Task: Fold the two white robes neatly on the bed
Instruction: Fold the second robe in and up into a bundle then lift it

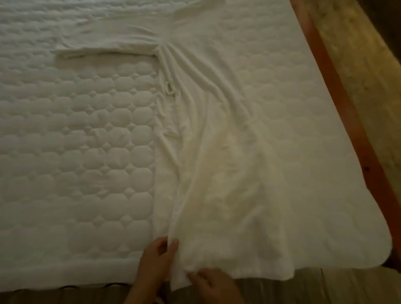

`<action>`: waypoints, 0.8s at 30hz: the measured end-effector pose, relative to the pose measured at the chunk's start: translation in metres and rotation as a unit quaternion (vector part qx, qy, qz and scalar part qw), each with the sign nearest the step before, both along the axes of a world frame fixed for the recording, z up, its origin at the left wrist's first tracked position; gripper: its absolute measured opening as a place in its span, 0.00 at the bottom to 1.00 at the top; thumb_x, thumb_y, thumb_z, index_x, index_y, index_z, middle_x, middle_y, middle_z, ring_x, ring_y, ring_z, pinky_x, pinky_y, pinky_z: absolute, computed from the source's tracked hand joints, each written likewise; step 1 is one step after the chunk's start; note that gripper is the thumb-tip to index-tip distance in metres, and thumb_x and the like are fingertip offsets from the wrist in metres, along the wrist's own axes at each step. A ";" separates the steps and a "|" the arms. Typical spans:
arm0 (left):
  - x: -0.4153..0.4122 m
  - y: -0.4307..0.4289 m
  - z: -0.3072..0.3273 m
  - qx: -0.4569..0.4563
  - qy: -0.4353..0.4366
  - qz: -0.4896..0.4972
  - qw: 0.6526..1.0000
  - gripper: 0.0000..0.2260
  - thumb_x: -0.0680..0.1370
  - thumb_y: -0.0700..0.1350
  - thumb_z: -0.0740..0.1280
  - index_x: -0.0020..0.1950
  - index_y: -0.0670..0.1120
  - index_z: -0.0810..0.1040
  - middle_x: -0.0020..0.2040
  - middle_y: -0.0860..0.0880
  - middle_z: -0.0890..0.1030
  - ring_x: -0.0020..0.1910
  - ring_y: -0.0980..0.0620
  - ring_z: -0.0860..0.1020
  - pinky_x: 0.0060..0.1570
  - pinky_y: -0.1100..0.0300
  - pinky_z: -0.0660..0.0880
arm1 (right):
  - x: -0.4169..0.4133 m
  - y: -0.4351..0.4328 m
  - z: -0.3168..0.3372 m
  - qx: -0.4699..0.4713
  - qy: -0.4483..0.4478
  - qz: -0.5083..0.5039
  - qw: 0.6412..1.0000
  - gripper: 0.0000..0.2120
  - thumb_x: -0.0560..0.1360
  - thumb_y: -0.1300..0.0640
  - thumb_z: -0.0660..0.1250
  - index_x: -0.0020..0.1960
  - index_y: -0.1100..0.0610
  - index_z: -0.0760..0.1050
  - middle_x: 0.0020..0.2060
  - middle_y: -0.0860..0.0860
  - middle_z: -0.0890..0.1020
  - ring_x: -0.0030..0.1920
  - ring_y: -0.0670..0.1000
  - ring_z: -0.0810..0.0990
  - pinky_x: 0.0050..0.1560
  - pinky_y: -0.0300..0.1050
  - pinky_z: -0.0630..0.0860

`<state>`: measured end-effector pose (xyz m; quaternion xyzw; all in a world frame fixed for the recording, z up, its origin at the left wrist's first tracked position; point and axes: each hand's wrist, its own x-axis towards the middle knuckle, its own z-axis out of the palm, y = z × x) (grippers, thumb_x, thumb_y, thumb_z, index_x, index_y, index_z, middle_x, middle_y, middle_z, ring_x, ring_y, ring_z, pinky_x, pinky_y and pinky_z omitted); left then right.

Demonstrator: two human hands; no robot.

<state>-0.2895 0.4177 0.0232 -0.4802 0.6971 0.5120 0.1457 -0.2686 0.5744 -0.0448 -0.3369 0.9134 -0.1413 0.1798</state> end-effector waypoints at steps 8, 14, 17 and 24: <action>-0.106 -0.005 0.028 -0.048 0.128 0.034 0.990 0.06 0.79 0.49 0.71 0.52 0.48 0.82 0.47 0.49 0.84 0.49 0.46 0.82 0.51 0.51 0.79 | -0.073 0.084 0.046 0.022 -0.009 -0.066 0.998 0.42 0.60 0.38 0.65 0.74 0.45 0.68 0.70 0.57 0.76 0.78 0.51 0.60 0.74 0.48 0.53; -0.069 0.014 0.050 -0.225 0.199 0.203 0.932 0.05 0.81 0.45 0.68 0.56 0.48 0.79 0.46 0.51 0.83 0.43 0.50 0.80 0.43 0.60 0.75 | -0.086 0.096 0.041 -0.057 0.034 0.004 0.998 0.27 0.77 0.45 0.58 0.75 0.47 0.68 0.69 0.58 0.76 0.73 0.52 0.66 0.71 0.43 0.59; -0.035 -0.023 0.004 -0.107 0.034 0.254 0.961 0.11 0.80 0.51 0.70 0.53 0.44 0.82 0.49 0.43 0.84 0.50 0.42 0.81 0.52 0.49 0.78 | -0.086 0.100 0.017 -0.059 0.132 0.053 0.988 0.21 0.82 0.51 0.51 0.72 0.48 0.71 0.70 0.56 0.76 0.75 0.50 0.62 0.70 0.44 0.60; 0.011 -0.019 -0.002 0.062 -0.006 0.068 0.996 0.17 0.68 0.55 0.81 0.52 0.55 0.80 0.47 0.56 0.85 0.48 0.53 0.83 0.48 0.50 0.81 | -0.077 0.112 0.018 -0.054 0.234 -0.005 0.971 0.20 0.81 0.51 0.53 0.62 0.49 0.82 0.62 0.59 0.81 0.69 0.57 0.71 0.69 0.52 0.64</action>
